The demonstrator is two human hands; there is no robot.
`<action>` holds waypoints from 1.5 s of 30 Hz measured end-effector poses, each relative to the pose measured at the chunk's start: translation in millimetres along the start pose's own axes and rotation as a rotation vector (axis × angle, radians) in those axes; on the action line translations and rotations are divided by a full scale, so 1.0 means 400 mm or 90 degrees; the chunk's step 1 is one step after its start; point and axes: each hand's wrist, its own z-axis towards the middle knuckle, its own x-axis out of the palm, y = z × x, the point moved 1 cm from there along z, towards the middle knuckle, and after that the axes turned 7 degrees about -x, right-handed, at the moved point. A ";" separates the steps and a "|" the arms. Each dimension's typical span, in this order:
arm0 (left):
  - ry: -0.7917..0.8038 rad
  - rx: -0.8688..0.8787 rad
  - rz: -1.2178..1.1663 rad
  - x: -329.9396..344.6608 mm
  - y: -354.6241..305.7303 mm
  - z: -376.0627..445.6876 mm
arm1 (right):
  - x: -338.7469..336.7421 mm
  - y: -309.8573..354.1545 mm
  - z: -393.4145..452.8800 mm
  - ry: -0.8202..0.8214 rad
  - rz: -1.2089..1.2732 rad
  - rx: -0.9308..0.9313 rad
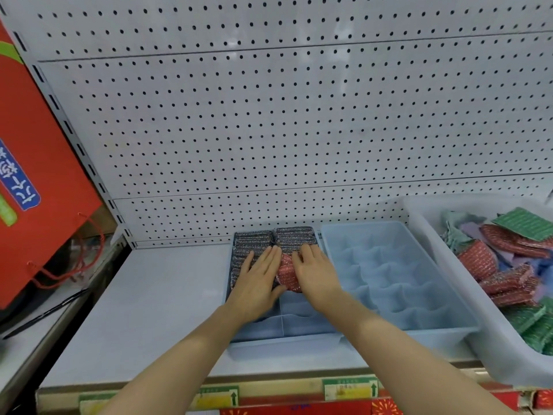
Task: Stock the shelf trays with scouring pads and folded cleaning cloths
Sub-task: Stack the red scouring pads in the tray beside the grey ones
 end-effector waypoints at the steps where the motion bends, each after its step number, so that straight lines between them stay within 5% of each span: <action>1: -0.005 0.003 -0.009 -0.003 -0.005 -0.001 | 0.017 0.001 -0.010 0.021 0.004 0.006; 8: -0.050 0.031 0.074 0.007 -0.009 0.008 | 0.039 -0.010 -0.075 0.072 0.035 -0.001; 15: -0.133 0.042 0.027 0.000 -0.019 0.006 | -0.015 -0.069 -0.078 -0.025 0.291 0.023; 23: -0.122 0.153 0.023 0.023 -0.026 0.022 | -0.001 -0.088 -0.081 0.087 0.174 -0.045; 27: -0.130 0.157 0.003 0.013 -0.035 0.019 | -0.024 -0.084 -0.055 -0.024 0.254 0.062; 36: -0.107 0.134 0.050 0.004 -0.049 0.011 | -0.054 -0.109 0.043 0.180 0.187 0.092; 41: -0.045 0.078 0.069 0.000 -0.069 0.015 | -0.036 -0.077 0.039 0.028 0.087 0.005; 45: -0.063 0.040 0.071 0.001 -0.089 0.015 | 0.015 -0.093 0.004 -0.049 0.255 0.054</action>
